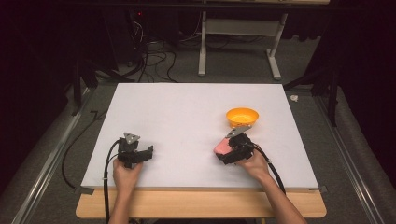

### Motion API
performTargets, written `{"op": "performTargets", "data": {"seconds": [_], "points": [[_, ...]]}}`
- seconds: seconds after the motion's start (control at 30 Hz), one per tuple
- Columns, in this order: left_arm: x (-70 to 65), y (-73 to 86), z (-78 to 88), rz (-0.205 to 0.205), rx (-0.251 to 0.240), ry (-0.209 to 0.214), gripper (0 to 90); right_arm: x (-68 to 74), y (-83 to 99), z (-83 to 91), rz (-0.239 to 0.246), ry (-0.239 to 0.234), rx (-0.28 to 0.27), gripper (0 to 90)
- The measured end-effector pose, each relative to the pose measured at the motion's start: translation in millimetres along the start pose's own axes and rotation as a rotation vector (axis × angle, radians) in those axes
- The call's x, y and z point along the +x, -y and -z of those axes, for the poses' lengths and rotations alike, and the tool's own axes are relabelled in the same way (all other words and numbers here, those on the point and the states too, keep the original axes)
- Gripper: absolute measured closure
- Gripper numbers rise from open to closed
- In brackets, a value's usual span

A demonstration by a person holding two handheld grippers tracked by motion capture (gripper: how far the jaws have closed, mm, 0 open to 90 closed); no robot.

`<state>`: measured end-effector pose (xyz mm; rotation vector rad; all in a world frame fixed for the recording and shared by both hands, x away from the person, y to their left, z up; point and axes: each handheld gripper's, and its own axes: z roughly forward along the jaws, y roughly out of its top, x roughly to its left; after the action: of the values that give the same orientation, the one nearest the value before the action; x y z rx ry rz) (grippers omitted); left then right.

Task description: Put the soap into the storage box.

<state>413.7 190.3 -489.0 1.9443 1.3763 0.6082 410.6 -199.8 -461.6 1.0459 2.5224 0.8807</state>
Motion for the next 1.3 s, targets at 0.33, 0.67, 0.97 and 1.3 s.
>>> {"op": "performTargets", "data": {"seconds": [0.33, 0.67, 0.97, 1.3], "points": [[0.0, 0.0, 0.0, 0.0, 0.0, 0.0, 22.0, -12.7, 5.8, 19.8, -0.089, -0.015, -0.059, 14.0], [-0.1, 0.1, -0.1, 0.0, -0.001, -0.001, 21.9, -26.9, 16.7, 37.9, -0.165, -0.013, -0.112, 14.0], [-0.1, 0.0, 0.0, 0.0, 0.0, -0.001, 21.9, -36.7, 24.7, 48.2, -0.206, 0.001, -0.133, 14.0], [-0.1, 0.1, -0.1, 0.0, -0.001, -0.002, 21.9, -45.2, 31.1, 56.6, -0.257, 0.017, -0.147, 14.0]]}}
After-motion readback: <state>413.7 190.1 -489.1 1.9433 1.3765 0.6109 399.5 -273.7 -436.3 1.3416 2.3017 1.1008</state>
